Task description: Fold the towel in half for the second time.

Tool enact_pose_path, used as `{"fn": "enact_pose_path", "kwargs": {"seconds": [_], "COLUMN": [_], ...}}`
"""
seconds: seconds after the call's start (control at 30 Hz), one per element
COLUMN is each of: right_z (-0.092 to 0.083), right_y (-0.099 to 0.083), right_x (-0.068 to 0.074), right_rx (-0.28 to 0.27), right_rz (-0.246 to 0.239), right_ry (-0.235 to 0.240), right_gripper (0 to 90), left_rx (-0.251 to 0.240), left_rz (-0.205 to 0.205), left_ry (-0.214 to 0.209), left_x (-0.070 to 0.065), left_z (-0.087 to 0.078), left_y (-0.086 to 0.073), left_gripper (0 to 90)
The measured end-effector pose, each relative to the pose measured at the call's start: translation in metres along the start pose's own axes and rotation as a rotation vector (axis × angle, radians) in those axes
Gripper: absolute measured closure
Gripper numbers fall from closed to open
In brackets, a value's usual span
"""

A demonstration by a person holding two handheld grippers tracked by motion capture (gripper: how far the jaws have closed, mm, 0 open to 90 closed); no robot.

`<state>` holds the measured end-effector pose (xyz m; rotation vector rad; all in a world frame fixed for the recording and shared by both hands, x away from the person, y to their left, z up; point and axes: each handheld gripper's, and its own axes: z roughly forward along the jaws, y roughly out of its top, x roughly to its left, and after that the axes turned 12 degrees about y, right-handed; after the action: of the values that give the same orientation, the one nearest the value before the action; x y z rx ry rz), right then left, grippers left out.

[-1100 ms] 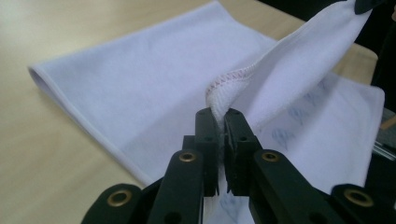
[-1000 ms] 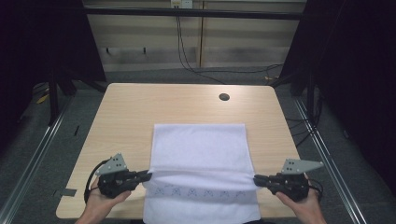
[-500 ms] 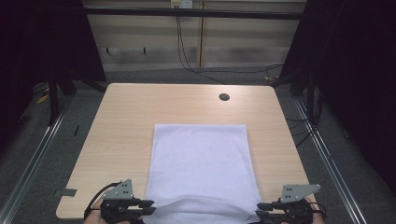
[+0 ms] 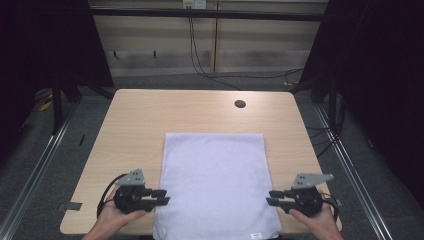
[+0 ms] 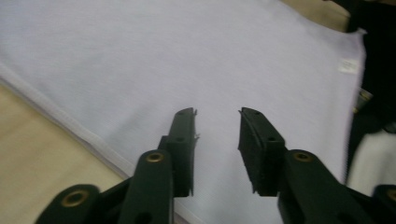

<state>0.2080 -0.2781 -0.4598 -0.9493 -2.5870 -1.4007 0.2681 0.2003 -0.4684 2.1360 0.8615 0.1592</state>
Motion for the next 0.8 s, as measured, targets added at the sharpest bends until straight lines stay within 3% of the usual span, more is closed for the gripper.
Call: {"fn": "enact_pose_path", "kwargs": {"seconds": [0.23, 0.27, 0.47, 0.5, 0.6, 0.67, 0.7, 0.73, 0.8], "right_z": [0.033, 0.037, 0.066, 0.071, 0.079, 0.083, 0.084, 0.083, 0.082], "right_y": [0.037, 0.041, 0.053, 0.055, 0.06, 0.06, 0.058, 0.056, 0.056], "right_x": [-0.044, -0.049, -0.08, -0.083, -0.092, -0.095, -0.095, -0.095, -0.094], "right_rx": [0.024, 0.041, 0.072, 0.073, 0.073, 0.093, 0.104, 0.091, 0.094], "right_rz": [0.035, 0.037, 0.062, 0.064, 0.05, 0.057, 0.049, 0.061, 0.061], "right_ry": [-0.046, -0.072, -0.112, -0.108, -0.137, -0.149, -0.153, -0.151, -0.15], "right_gripper": [58.5, 56.4, 55.1, 54.7, 51.0, 48.8, 48.8, 48.8, 48.3], "left_rx": [-0.015, -0.023, -0.019, 0.001, 0.002, 0.039, 0.02, 0.027, 0.029], "left_rz": [-0.028, -0.031, -0.054, -0.05, -0.053, -0.013, 0.017, 0.032, 0.014], "left_ry": [0.089, 0.117, 0.172, 0.19, 0.24, 0.246, 0.265, 0.271, 0.245], "left_x": [0.027, 0.031, 0.051, 0.054, 0.059, 0.056, 0.052, 0.05, 0.05], "left_z": [0.03, 0.034, 0.062, 0.066, 0.074, 0.081, 0.081, 0.081, 0.079], "left_y": [0.033, 0.037, 0.047, 0.048, 0.047, 0.044, 0.042, 0.041, 0.04], "left_gripper": [60.4, 59.4, 56.6, 56.3, 56.9, 59.0, 58.6, 58.5, 58.6]}}
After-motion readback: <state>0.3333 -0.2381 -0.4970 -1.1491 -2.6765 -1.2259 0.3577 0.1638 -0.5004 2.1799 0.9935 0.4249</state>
